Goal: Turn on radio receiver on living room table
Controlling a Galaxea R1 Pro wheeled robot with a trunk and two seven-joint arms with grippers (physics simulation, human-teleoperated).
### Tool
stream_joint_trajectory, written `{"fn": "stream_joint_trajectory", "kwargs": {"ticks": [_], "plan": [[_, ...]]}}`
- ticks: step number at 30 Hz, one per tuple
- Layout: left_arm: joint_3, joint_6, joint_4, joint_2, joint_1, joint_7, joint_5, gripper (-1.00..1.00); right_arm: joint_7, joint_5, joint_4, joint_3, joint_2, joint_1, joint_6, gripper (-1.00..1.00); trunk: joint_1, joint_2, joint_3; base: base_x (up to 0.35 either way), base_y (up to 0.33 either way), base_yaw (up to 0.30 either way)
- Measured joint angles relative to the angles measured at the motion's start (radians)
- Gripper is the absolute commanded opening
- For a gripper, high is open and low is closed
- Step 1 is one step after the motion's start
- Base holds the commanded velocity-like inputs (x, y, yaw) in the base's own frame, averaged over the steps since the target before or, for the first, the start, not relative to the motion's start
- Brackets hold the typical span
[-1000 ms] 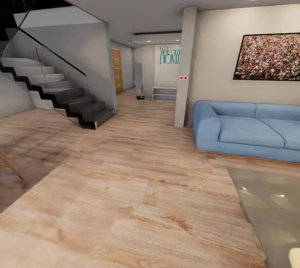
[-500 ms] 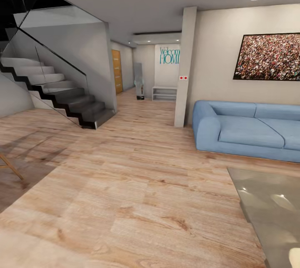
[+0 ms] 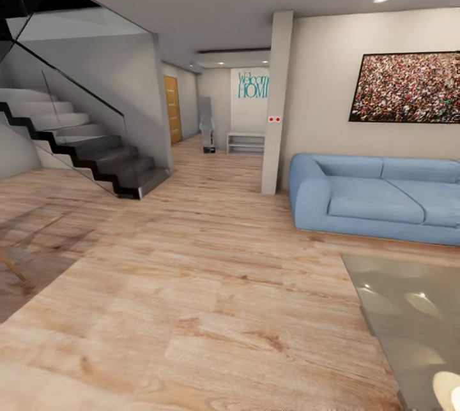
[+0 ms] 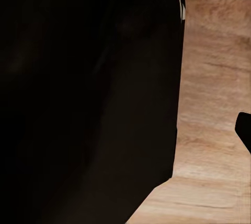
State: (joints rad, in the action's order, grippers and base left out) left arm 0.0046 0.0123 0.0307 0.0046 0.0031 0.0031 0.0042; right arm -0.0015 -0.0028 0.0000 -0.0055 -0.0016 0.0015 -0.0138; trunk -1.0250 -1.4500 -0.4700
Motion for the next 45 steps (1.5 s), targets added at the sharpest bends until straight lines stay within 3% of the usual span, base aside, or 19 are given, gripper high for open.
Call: {"fn": "stream_joint_trajectory", "kwargs": {"ticks": [45], "plan": [[0.002,0.0,0.0,-0.002,0.0,0.0,0.0,1.0,0.0,-0.001,0.0,-0.001,0.0,0.0,0.0,1.0,0.0,0.0,0.0,0.0,0.0,-0.278]]}}
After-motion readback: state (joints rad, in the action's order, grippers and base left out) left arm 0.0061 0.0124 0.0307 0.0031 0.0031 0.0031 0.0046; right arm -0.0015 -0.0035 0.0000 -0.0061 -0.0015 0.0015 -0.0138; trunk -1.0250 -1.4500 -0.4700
